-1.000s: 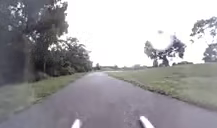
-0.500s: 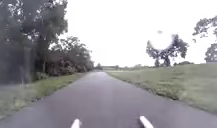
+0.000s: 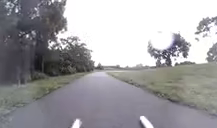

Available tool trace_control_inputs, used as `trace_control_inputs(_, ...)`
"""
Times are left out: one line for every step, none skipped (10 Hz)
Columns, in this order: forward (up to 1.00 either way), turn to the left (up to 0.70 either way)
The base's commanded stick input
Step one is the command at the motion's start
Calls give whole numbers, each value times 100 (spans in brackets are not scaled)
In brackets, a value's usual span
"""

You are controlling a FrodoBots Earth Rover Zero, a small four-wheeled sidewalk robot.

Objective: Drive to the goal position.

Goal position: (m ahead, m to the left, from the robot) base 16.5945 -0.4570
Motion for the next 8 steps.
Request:
trace_control_inputs(70, 18)
trace_control_inputs(70, 11)
trace_control_inputs(70, 4)
trace_control_inputs(70, 0)
trace_control_inputs(70, 0)
trace_control_inputs(70, 0)
trace_control_inputs(70, 0)
trace_control_inputs(70, 0)
